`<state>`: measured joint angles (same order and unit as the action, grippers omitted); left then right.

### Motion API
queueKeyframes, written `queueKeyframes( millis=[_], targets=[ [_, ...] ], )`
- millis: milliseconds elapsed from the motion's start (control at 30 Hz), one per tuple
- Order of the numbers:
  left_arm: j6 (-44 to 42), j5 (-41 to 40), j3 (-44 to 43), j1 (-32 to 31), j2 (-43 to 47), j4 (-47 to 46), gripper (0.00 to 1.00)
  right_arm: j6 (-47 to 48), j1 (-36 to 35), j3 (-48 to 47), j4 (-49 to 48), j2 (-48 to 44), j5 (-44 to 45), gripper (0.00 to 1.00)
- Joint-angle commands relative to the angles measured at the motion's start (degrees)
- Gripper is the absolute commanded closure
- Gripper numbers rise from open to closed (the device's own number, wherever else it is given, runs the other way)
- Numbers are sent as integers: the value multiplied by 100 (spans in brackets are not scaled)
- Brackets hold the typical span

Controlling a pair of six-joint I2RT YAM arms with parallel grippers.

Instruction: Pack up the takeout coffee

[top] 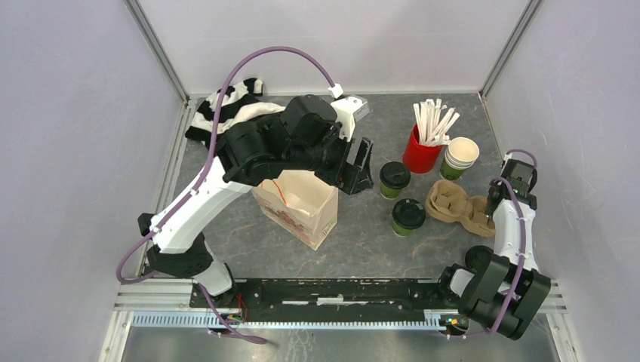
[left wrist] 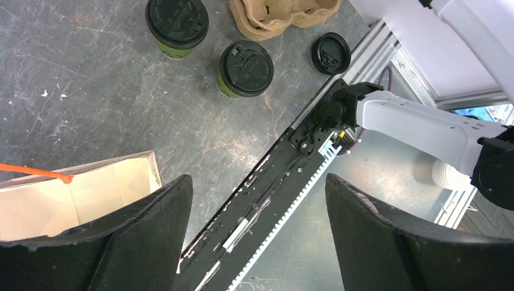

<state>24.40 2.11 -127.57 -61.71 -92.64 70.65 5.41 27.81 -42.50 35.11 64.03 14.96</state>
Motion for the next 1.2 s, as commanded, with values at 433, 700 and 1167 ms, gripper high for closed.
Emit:
queueKeyframes(
  millis=[433,700,1167],
  targets=[
    [-119,466,-207,191,-166,27,14,-224,-231,-1561,1067,-320,472,100],
    [-70,350,-262,235,-86,29,14,-283,-267,-3303,1867,1,358,100],
    [423,295,-305,1078,576,-459,13,-1029,-630,-5428,900,368,-4175,100]
  ],
)
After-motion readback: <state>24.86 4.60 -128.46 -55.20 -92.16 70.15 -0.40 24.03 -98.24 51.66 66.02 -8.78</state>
